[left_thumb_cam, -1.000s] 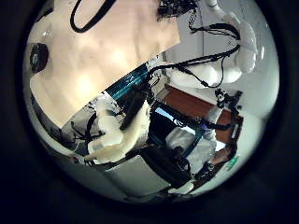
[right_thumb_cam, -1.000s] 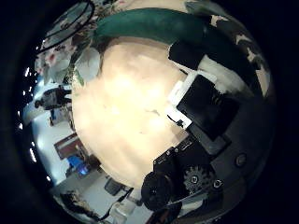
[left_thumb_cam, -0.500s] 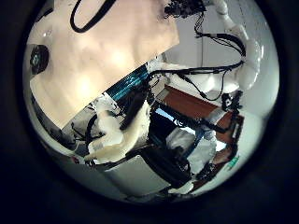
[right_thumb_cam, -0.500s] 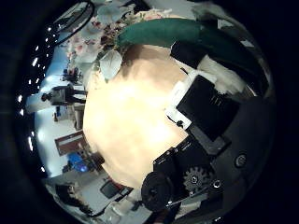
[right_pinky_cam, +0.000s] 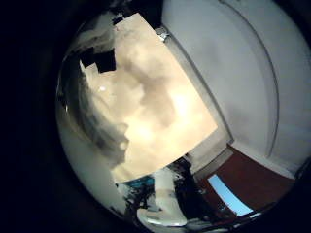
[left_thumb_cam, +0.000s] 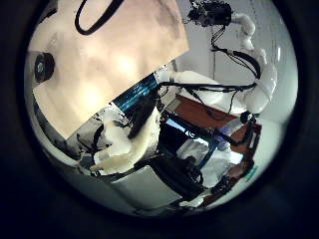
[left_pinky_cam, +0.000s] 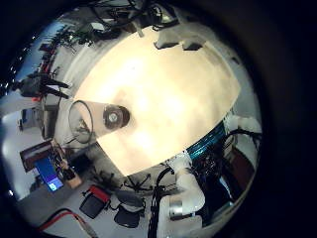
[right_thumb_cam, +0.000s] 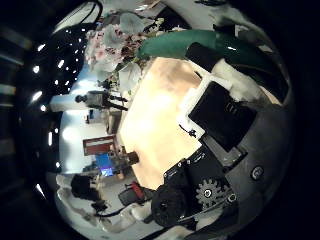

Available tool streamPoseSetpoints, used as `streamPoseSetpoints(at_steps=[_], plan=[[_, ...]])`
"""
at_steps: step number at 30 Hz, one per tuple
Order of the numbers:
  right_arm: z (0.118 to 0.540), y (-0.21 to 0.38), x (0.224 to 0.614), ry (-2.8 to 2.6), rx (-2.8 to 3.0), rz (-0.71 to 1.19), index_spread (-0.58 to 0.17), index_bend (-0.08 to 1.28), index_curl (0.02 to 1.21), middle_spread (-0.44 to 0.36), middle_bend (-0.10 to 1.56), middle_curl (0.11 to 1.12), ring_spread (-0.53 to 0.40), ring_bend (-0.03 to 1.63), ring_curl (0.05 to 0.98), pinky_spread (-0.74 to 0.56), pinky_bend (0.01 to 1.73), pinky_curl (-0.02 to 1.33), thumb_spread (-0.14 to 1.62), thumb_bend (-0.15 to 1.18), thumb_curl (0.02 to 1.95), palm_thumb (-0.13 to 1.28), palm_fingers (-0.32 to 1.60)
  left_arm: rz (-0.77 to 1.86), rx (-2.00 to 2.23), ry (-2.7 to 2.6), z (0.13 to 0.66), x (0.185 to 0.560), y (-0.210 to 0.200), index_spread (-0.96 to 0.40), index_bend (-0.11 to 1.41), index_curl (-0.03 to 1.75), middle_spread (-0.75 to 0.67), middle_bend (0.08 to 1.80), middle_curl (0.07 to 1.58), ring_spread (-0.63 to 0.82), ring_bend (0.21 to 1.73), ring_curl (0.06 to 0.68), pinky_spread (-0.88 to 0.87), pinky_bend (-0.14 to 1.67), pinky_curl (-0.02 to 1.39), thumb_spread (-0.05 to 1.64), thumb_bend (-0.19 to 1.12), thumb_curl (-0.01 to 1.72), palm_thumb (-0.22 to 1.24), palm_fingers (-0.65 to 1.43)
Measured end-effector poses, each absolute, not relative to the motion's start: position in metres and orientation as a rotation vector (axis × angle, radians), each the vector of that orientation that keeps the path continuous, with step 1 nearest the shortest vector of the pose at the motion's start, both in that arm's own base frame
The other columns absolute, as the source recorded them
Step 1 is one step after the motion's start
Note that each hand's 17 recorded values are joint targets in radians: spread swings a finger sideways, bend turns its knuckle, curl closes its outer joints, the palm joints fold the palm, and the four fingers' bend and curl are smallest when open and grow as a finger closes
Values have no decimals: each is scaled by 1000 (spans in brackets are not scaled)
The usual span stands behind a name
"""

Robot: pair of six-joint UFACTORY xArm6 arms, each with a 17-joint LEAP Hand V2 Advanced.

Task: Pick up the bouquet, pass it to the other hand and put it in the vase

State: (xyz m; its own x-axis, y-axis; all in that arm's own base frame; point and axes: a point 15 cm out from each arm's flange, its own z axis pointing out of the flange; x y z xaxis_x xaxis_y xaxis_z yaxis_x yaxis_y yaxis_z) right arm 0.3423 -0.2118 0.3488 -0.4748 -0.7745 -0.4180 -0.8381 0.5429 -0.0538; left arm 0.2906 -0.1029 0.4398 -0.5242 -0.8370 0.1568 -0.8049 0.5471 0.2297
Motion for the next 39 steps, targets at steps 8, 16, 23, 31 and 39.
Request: streamPoseSetpoints(at_steps=[8, 16, 23, 31, 39], plan=[[389, -205, 324, 2176, -1243, 304, -231, 1113, 841, -134, 1323, 771, -175, 1490, 592, -170, 1332, 686, 947, 16, 1099, 1149, 1177, -45, 1404, -2471, 459, 296, -124, -93, 188, 419, 122, 203, 373, 333, 536, 173, 406, 594, -3, 1212, -16, 283, 252, 348], [425, -182, 337, 1930, -1199, 425, -223, 1133, 824, -132, 1332, 757, -174, 1492, 588, -174, 1303, 732, 932, 9, 1161, 1146, 1176, 23, 1454, -2416, 467, 295, -122, -94, 187, 418, 118, 201, 380, 319, 543, 170, 394, 593, -4, 1216, -14, 283, 259, 363], [428, -175, 347, 1927, -1236, 437, -222, 1140, 814, -132, 1340, 750, -175, 1498, 588, -181, 1289, 775, 932, -14, 1184, 1123, 1159, 33, 1483, -2387, 466, 285, -112, -95, 188, 419, 119, 200, 387, 315, 542, 167, 384, 588, -4, 1217, -16, 286, 263, 365], [404, -184, 323, 2123, -1311, 468, -245, 852, 770, -147, 1164, 699, -214, 1371, 547, -322, 1163, 724, 1027, -44, 941, 845, 722, 42, 1461, -2394, 464, 285, -107, -95, 187, 421, 119, 198, 390, 314, 543, 165, 370, 587, -4, 1217, -16, 288, 263, 366], [369, -206, 281, 2505, -1499, 477, -259, 704, 657, -87, 932, 603, -131, 1120, 439, 39, 794, 578, 1068, -28, 737, 776, 55, 41, 1417, -2413, 461, 289, -109, -95, 187, 421, 114, 197, 392, 314, 544, 163, 368, 594, -3, 1217, -16, 288, 263, 366]])
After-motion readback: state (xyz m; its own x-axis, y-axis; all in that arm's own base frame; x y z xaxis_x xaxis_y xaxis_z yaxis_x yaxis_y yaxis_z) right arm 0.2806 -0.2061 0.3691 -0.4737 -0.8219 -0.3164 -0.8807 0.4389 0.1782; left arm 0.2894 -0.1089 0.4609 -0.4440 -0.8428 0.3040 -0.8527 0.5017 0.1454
